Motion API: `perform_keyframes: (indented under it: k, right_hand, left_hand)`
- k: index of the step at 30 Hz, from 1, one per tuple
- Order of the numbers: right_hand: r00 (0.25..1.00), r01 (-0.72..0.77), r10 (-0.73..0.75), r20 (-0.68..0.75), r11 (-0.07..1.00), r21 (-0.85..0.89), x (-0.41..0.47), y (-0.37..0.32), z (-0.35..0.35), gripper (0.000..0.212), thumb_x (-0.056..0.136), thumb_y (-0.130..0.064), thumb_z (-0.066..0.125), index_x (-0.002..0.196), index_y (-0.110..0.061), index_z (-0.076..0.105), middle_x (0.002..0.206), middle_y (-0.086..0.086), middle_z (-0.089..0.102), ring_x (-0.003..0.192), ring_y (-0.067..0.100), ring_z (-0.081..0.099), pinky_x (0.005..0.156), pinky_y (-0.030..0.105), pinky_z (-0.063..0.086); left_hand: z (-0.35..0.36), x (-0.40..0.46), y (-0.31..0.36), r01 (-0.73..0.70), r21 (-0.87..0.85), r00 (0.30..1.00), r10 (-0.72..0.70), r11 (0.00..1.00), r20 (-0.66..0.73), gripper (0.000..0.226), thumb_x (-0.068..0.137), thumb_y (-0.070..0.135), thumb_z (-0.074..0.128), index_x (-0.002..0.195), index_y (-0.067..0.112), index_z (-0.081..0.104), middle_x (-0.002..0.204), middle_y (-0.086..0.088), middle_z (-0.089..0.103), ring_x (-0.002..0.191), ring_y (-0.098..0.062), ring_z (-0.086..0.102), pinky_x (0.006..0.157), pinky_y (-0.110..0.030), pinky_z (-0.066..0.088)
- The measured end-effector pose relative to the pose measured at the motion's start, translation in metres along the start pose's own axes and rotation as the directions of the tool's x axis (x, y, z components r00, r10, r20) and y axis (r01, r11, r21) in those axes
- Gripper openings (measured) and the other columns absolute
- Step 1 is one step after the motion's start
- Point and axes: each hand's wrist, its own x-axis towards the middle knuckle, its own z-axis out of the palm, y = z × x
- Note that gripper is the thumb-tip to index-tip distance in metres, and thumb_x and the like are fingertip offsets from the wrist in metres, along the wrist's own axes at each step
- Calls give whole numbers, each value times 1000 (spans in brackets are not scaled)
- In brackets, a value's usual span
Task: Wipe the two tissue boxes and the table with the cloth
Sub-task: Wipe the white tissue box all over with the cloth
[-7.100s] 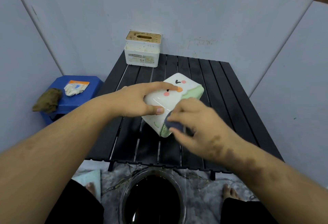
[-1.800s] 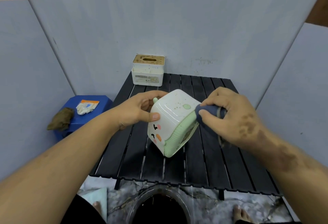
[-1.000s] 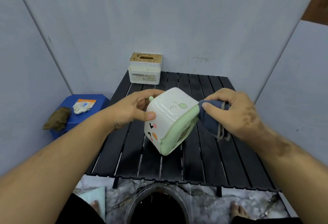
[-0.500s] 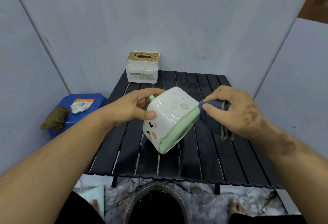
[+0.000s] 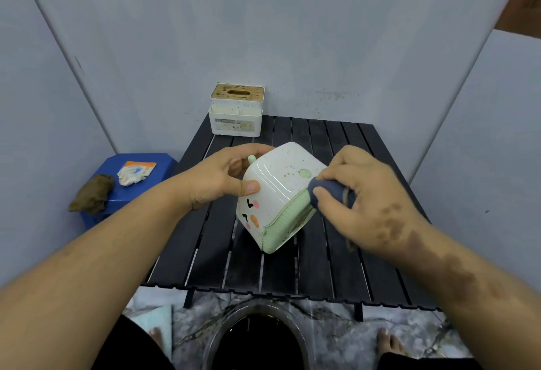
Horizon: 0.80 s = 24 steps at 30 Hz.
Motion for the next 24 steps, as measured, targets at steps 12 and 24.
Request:
perform_keyframes:
  k: [12, 24]
  right_hand:
    - [969, -125, 156, -190, 978, 164, 5, -5, -8, 11, 79, -17, 77, 88, -23, 74, 87, -11, 70, 83, 3, 63, 71, 7, 44]
    - [999, 8, -12, 44, 997, 81, 8, -30, 5, 29, 77, -13, 70, 103, -26, 72, 101, -14, 65, 96, 1, 61, 85, 9, 45]
  left_hand:
    - [3, 0, 8, 3, 19, 999, -4, 1000, 48, 70, 76, 24, 76, 142, 15, 54, 131, -11, 67, 120, -28, 65, 94, -39, 56]
    - [4, -1, 5, -15, 19, 998, 13, 1000, 63, 72, 78, 22, 75, 145, 13, 50, 133, -15, 64, 120, -29, 65, 93, -39, 56]
